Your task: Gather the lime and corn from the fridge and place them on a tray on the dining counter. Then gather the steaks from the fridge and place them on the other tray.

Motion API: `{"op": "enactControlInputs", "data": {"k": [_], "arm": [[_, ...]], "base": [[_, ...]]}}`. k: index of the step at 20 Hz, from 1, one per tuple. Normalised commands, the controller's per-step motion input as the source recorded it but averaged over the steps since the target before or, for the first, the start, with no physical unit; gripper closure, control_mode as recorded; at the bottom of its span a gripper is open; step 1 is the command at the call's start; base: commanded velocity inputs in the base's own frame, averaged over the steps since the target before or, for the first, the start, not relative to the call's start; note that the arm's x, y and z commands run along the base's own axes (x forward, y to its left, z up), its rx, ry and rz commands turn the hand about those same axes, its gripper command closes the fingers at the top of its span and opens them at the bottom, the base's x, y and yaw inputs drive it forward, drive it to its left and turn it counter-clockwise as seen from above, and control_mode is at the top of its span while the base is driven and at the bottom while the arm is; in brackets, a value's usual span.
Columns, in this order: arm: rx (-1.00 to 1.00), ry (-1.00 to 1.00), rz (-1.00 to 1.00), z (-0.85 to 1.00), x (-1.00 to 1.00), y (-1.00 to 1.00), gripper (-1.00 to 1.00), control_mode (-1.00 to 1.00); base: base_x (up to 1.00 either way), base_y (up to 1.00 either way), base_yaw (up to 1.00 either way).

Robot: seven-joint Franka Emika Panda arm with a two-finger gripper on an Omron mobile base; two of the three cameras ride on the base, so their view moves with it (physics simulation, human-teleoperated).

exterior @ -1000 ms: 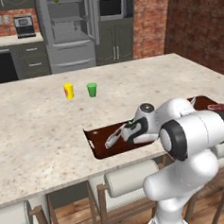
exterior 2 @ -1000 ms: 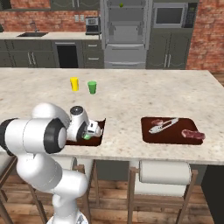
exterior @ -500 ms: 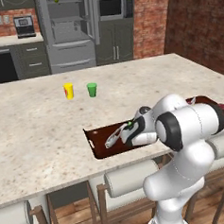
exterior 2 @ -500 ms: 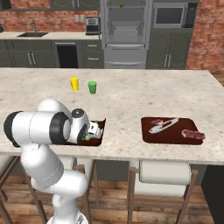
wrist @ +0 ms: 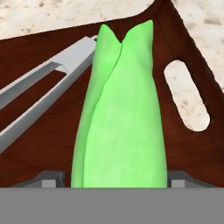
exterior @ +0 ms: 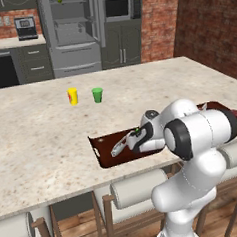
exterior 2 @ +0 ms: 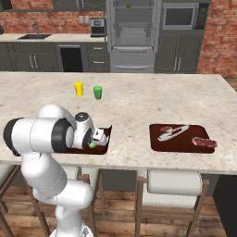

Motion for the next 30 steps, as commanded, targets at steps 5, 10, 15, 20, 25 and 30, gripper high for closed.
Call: {"op": "enactControlInputs", "data": {"k": [5, 10, 15, 20, 25, 30], "arm": [[0.00, 0.11, -0.02, 0.34, -0.06, 0.10, -1.00, -1.00], [0.00, 0.06, -0.03, 0.45, -0.11, 0.11, -1.00, -1.00], [0.00, -0.01, -0.02, 0.57, -0.74, -0.04, -1.00, -1.00], [0.06, -0.01, 0.00, 0.72, -0.91, -0.14, -1.00, -1.00], [0.11, 0.00, 0.00, 0.67, -0.85, -0.21, -1.00, -1.00], [0.08, 0.00, 0.02, 0.83, -0.60, -0.29, -1.00, -1.00]], "base": [[0.00, 0.00, 0.00], [0.00, 0.00, 0.00], [0.00, 0.00, 0.00], [0.00, 0.00, 0.00], [0.00, 0.00, 0.00], [0.00, 0.00, 0.00]]}}
